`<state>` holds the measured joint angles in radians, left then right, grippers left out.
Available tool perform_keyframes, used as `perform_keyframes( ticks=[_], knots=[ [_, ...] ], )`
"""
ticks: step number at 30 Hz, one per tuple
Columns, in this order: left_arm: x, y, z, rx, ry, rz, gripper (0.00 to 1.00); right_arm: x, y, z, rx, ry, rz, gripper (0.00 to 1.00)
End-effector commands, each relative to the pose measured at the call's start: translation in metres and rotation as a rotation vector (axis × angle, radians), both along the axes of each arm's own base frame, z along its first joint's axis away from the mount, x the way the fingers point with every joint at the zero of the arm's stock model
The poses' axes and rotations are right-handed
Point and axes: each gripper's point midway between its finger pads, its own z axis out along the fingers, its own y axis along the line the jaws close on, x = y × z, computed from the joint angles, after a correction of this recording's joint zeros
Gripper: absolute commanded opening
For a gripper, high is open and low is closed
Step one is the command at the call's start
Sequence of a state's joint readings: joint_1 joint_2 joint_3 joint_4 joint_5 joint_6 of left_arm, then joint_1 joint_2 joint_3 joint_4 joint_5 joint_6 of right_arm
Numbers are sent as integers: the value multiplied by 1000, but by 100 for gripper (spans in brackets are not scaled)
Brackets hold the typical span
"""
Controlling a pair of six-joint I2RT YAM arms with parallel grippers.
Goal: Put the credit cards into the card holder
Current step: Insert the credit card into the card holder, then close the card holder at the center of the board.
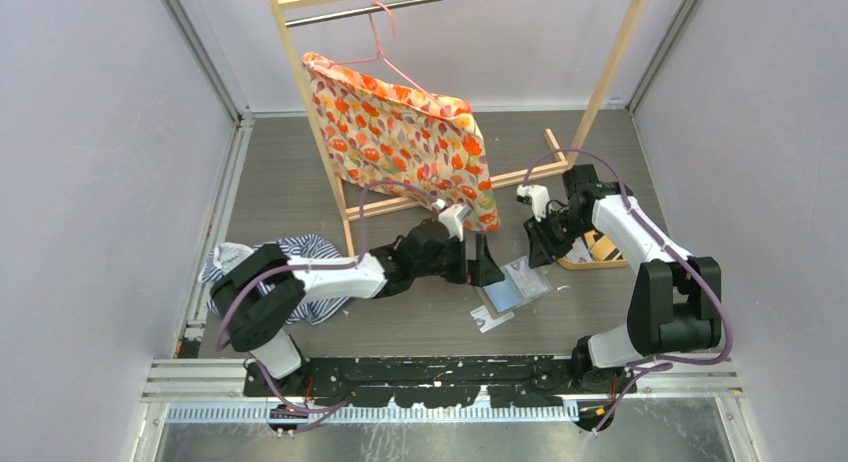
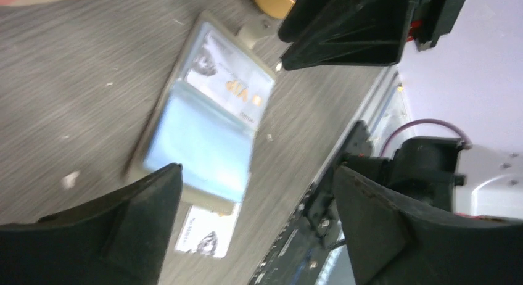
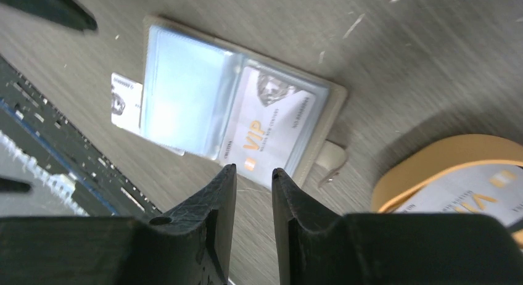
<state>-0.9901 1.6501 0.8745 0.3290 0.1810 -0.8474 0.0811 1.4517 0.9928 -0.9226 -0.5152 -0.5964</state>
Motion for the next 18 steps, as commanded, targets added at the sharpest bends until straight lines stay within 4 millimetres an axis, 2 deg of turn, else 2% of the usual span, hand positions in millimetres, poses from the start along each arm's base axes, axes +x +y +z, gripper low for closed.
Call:
perform_keyframes(
  ticks=[1, 4, 8, 12, 18],
  knots=[
    [-3, 43, -26, 88, -4, 109, 100, -15, 9, -10, 17, 46, 96, 33],
    [-5, 53, -32, 29, 36, 180, 100, -12, 1, -30, -89, 87, 81, 32],
    [-7, 47, -42, -46, 135, 191, 100, -10, -13, -52, -191, 171, 42, 28],
    [-9, 36, -50, -66, 225, 206, 96, -9, -18, -63, -234, 207, 11, 26],
    [-3, 31, -66, -63, 291, 277, 90, -13, -23, -75, -270, 270, 4, 24]
  ],
)
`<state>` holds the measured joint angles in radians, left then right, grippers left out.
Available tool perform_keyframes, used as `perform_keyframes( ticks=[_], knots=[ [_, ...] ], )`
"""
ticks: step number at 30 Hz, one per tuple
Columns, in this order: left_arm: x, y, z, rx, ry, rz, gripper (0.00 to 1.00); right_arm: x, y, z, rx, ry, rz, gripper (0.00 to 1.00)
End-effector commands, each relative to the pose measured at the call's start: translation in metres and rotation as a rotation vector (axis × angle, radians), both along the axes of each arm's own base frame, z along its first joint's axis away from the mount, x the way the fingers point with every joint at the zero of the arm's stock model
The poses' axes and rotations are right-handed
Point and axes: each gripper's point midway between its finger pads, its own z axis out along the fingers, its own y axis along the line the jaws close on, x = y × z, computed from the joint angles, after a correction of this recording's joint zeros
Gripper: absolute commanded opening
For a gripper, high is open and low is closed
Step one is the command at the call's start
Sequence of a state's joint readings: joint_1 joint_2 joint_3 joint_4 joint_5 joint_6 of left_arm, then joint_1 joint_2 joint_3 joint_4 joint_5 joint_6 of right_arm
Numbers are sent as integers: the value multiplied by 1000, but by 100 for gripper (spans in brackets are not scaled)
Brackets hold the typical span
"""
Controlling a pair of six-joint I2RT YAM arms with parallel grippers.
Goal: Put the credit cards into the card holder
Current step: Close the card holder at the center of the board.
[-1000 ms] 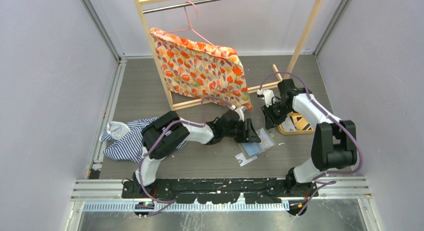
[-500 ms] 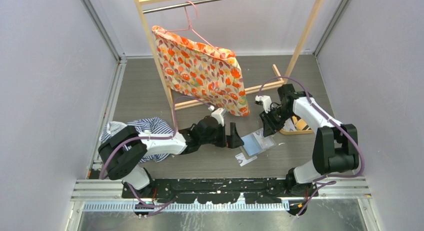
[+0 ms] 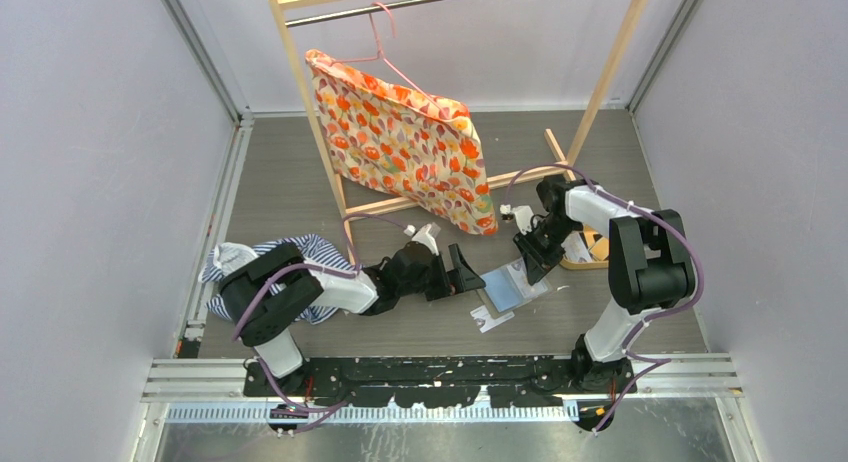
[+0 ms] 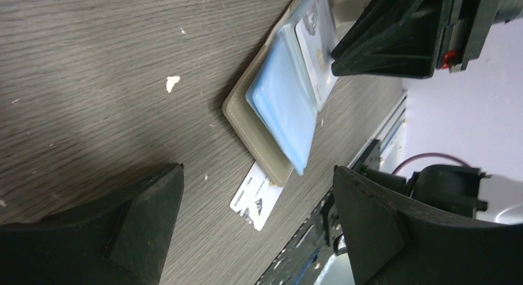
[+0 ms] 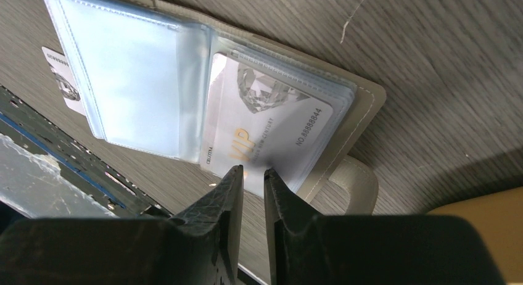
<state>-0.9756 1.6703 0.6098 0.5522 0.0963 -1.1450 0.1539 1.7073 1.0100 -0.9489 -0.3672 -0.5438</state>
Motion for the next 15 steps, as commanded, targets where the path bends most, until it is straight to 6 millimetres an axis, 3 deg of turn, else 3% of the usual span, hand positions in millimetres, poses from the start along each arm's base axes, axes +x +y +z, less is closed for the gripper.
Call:
perform_keyframes(
  ticks=[1, 10, 15],
  knots=[
    [10, -14, -5, -30, 50, 53, 89, 7, -15, -17, -94, 7, -1, 24],
    [10, -37, -38, 2, 139, 77, 82, 7, -13, -17, -89, 14, -5, 23],
    [14, -47, -28, -76, 108, 78, 71, 7, -12, -16, -82, 14, -7, 23]
  ],
)
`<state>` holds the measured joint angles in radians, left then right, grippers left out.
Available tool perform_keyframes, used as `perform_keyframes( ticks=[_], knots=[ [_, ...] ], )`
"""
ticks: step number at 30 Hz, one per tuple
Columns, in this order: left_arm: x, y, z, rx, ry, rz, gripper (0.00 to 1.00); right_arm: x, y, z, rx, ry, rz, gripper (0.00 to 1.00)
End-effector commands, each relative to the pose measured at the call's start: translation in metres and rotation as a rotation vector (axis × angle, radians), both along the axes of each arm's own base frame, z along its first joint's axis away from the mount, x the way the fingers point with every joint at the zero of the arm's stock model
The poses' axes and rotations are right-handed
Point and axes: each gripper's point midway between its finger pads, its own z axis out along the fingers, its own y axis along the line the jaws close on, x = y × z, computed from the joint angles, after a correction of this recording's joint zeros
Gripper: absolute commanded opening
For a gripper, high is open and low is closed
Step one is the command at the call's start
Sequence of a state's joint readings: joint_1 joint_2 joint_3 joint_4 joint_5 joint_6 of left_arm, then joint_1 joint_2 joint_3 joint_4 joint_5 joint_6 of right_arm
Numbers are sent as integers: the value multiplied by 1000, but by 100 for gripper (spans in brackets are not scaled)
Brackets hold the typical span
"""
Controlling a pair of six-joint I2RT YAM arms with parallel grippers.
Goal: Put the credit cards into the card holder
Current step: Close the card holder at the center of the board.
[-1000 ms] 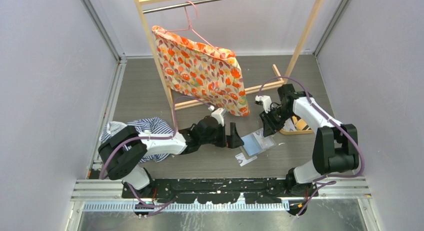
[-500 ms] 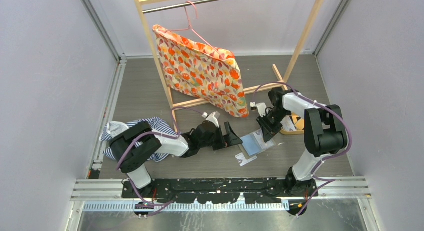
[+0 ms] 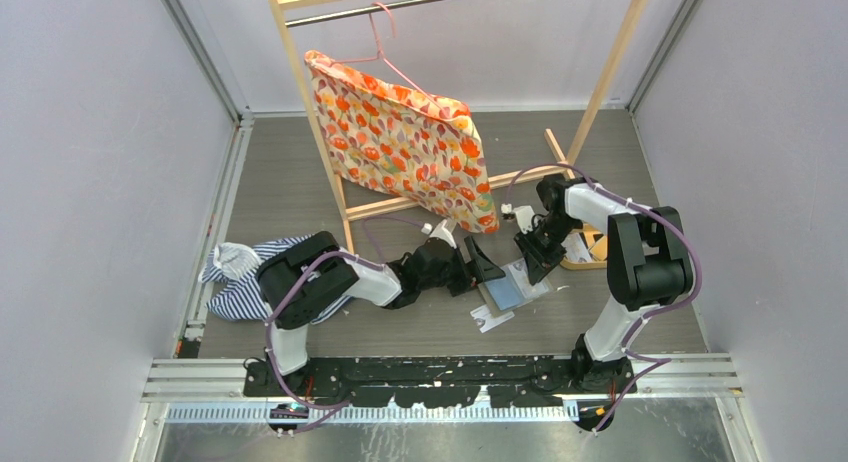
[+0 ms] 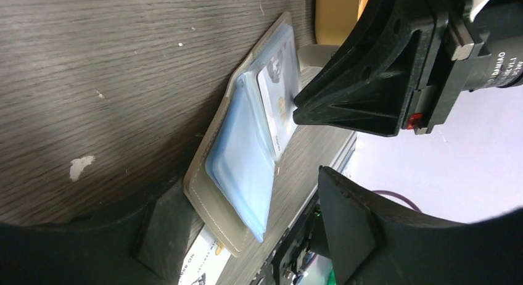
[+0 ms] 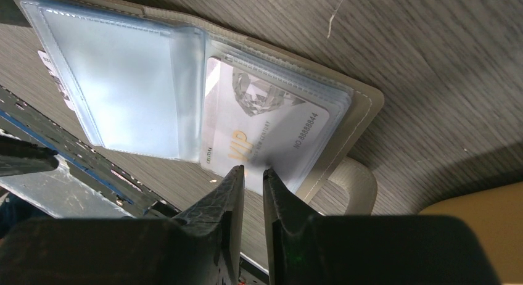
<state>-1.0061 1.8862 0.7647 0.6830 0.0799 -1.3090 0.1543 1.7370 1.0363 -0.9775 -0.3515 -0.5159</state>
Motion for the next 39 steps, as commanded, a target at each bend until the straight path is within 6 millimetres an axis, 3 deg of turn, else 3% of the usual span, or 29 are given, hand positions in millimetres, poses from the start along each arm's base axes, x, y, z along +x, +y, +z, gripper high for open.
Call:
perform_keyframes(
  ticks=[1, 5, 8, 10, 13, 16, 19, 27, 34, 39],
  knots=[
    [-3, 3, -21, 24, 14, 13, 65, 8, -10, -15, -54, -26, 18, 23],
    [-1, -7, -11, 9, -7, -18, 45, 10, 3, -2, 24, -52, 20, 24],
    [1, -4, -16, 55, 1, -10, 16, 14, 20, 23, 142, -105, 26, 26],
    [1, 2, -21, 94, 5, 1, 6, 15, 30, 43, 232, -147, 27, 29],
    [-1, 14, -22, 135, 9, 19, 2, 17, 35, 72, 324, -242, 18, 33],
    [-1, 22, -19, 158, 10, 34, 1, 31, 20, 75, 246, -371, -45, 40],
    [0, 24, -15, 169, 11, 35, 1, 50, -6, 66, 96, -472, -110, 47],
    [0, 19, -8, 155, 16, 27, 1, 54, -13, 39, 25, -379, -127, 46],
    [1, 18, -5, 152, 13, 28, 1, 57, -13, 32, -19, -363, -126, 30],
    [3, 17, 1, 143, 5, 30, 1, 52, -10, 33, -1, -327, -120, 7]
  ],
)
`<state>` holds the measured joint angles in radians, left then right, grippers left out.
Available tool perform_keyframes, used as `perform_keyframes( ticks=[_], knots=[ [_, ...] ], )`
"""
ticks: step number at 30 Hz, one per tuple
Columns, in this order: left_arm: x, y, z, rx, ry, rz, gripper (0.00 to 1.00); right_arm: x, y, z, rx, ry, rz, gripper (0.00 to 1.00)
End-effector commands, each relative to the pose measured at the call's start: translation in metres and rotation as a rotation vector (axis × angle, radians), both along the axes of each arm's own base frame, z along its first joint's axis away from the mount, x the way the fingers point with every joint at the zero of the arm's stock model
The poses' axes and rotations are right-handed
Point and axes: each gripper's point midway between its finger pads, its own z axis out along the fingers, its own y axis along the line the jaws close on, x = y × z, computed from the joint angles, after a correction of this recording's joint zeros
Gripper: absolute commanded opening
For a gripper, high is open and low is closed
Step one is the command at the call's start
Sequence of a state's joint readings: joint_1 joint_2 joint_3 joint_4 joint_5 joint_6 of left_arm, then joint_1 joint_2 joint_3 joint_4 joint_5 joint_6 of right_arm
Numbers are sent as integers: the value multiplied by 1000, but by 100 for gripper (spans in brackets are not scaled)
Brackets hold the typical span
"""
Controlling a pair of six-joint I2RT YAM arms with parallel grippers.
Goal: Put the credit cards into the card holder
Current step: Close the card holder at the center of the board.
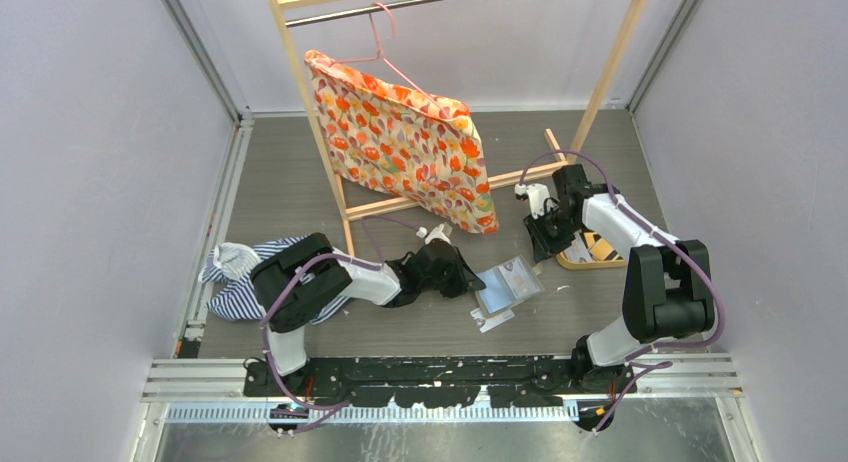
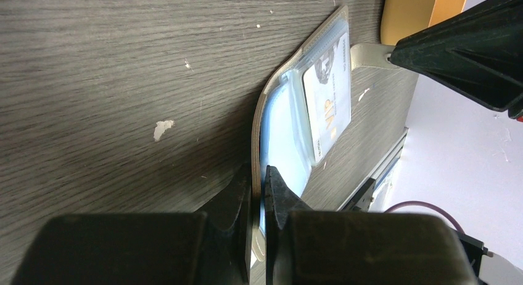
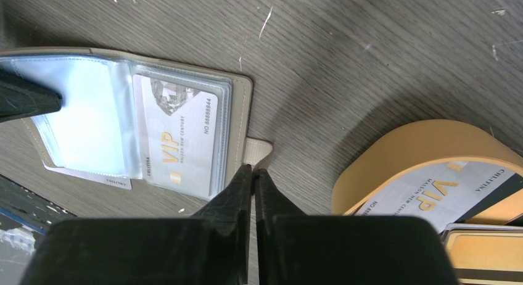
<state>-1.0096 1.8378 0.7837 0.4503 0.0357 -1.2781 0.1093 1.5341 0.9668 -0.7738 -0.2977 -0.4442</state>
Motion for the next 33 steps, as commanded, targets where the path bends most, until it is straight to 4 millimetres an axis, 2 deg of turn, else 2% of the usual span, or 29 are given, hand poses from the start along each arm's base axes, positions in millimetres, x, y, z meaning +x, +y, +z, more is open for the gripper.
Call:
perform_keyframes(
  ticks=[1, 5, 8, 11, 16, 20, 23, 25, 33],
  knots=[
    [9, -4, 25, -25, -46, 8, 1, 6, 4, 9, 14, -6, 0, 2],
    [14, -4, 41, -63, -70, 3, 3, 6, 18, 24, 105, -25, -1, 1],
    [17, -11, 59, -128, -89, -17, 16, 10, 30, 34, 177, -43, -20, 1],
    [16, -28, 73, -196, -92, -72, 32, 17, 35, 33, 206, -34, -52, 1],
    [20, -59, 84, -325, -87, -127, 39, 17, 42, 24, 263, 35, -93, 1],
    [23, -76, 91, -376, -101, -155, 42, 14, 45, 21, 296, 75, -109, 1],
    [27, -82, 87, -363, -104, -157, 44, 14, 43, 21, 315, 88, -126, 1],
    [29, -84, 78, -345, -95, -156, 44, 16, 41, 23, 336, 90, -147, 1],
    [37, -84, 67, -295, -127, -125, 40, 21, 23, 20, 348, 103, -227, 1]
  ],
)
